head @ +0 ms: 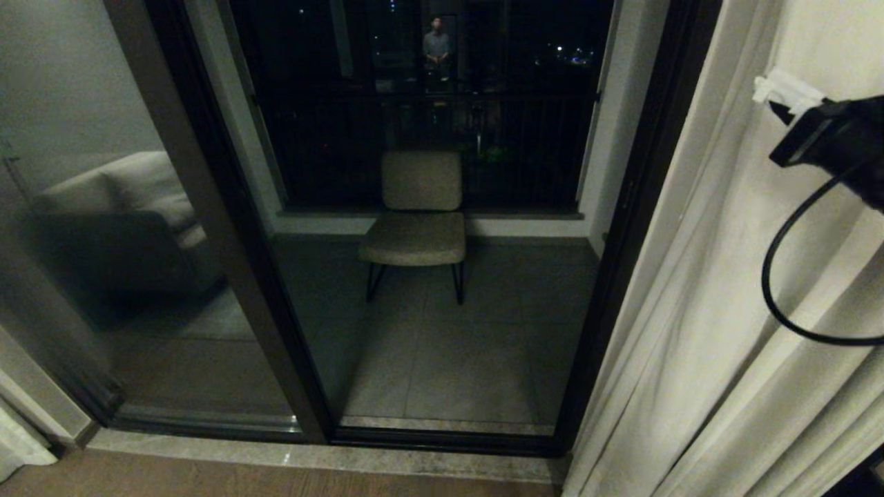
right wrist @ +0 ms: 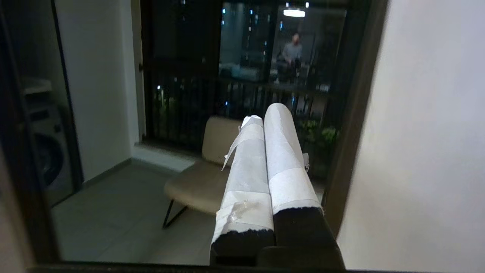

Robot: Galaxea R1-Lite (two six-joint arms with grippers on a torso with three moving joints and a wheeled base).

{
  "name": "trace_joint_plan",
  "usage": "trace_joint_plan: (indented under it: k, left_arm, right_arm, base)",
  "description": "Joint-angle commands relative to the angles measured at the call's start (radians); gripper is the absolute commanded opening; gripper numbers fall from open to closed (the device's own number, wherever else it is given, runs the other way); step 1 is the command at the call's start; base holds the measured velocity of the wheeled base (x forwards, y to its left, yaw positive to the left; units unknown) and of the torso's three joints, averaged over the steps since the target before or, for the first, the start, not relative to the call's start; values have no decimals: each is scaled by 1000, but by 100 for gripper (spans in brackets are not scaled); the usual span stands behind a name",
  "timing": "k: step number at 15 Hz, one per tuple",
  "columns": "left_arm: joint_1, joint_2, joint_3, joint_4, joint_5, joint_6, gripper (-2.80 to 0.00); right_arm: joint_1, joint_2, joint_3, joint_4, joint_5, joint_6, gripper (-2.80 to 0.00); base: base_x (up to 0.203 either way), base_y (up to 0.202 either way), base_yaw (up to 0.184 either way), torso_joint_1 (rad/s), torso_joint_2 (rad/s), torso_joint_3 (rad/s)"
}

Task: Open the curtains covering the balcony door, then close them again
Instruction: Pull the inner curtains open on both sides

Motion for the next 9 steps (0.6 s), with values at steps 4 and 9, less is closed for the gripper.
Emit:
trace_joint_plan:
  k: [4, 9]
  left_arm:
    - [0, 0, 0, 0, 1, -1, -280]
    - [0, 0, 0, 0, 1, -1, -280]
  right_arm:
    - [-14, 229, -232, -5, -26, -9, -280]
    - [-118, 352, -346, -1, -121, -37, -280]
  base:
    - [0, 0, 0, 0, 0, 0]
    - [0, 0, 0, 0, 0, 0]
